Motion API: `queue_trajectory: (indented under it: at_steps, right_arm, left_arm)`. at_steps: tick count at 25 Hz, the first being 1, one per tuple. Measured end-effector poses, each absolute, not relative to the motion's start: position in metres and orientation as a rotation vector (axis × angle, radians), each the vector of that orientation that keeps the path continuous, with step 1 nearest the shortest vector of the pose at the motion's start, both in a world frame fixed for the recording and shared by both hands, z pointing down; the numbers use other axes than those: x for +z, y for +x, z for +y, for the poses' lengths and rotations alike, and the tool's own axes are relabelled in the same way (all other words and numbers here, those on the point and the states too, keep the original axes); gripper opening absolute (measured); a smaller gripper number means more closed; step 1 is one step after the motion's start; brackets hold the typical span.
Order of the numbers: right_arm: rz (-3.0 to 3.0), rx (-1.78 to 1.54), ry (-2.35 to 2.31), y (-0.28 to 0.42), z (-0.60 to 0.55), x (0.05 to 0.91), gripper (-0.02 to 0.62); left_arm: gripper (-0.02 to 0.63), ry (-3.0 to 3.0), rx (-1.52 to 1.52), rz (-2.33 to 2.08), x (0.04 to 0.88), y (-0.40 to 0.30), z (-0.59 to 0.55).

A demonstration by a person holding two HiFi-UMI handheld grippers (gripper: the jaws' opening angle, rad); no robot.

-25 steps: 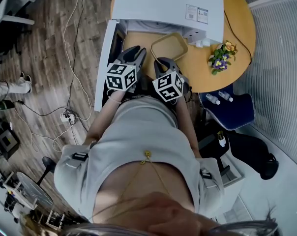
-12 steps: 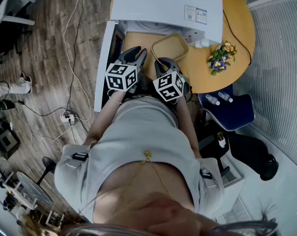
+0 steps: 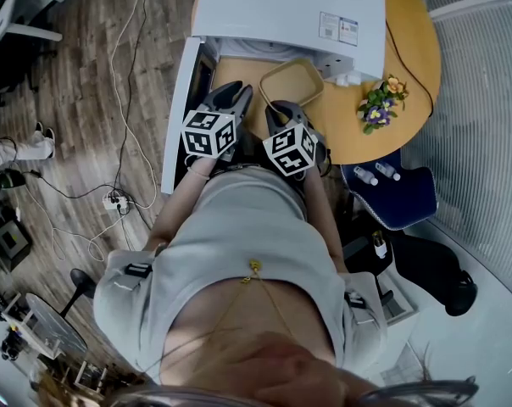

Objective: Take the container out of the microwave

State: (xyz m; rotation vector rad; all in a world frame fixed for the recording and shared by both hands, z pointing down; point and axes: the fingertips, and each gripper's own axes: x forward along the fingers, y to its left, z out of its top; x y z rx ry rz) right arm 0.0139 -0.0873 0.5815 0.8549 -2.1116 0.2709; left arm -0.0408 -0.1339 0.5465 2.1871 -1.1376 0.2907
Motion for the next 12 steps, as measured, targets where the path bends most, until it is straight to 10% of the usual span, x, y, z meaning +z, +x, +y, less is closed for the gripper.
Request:
queue_trajectory:
  at_steps: [12]
  right_arm:
    - [-2.114, 0.276, 0.830, 0.0154, -0.0863, 0.5853, 0.037]
  left_arm:
    - [0.101, 2.184, 0.300, -1.136, 0.5513, -0.0349, -0.1352]
